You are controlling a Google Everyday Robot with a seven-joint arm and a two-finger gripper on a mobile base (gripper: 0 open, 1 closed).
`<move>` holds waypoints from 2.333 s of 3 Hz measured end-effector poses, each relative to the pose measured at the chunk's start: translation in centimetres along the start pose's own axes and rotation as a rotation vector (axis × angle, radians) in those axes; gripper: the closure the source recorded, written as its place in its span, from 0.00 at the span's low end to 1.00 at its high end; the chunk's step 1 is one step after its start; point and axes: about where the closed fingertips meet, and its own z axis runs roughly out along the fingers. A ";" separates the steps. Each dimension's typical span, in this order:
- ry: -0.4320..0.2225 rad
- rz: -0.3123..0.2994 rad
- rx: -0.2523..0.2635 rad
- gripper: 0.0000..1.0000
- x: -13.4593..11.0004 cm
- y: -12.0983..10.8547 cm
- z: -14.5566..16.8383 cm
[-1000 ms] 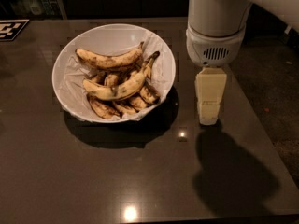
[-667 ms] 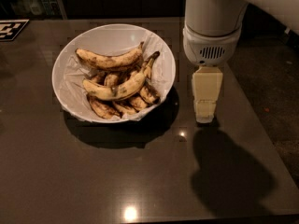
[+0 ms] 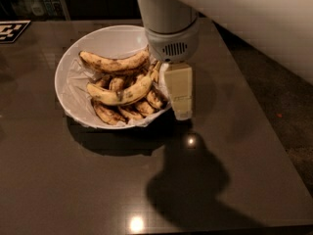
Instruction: Pick banana from white bowl
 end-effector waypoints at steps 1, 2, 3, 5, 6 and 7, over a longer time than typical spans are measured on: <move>-0.054 -0.057 0.029 0.00 -2.1 -1.0 -0.7; -0.087 -0.068 0.043 0.00 -2.9 -1.3 -1.0; -0.110 -0.133 0.017 0.00 -6.3 -1.5 -0.9; -0.163 -0.212 -0.057 0.05 -11.0 -1.1 0.7; -0.179 -0.223 -0.085 0.17 -12.0 -1.0 1.5; -0.182 -0.226 -0.103 0.24 -12.4 -1.3 2.1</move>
Offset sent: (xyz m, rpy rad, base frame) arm 0.0014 0.0286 0.0016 0.0520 0.0292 0.0982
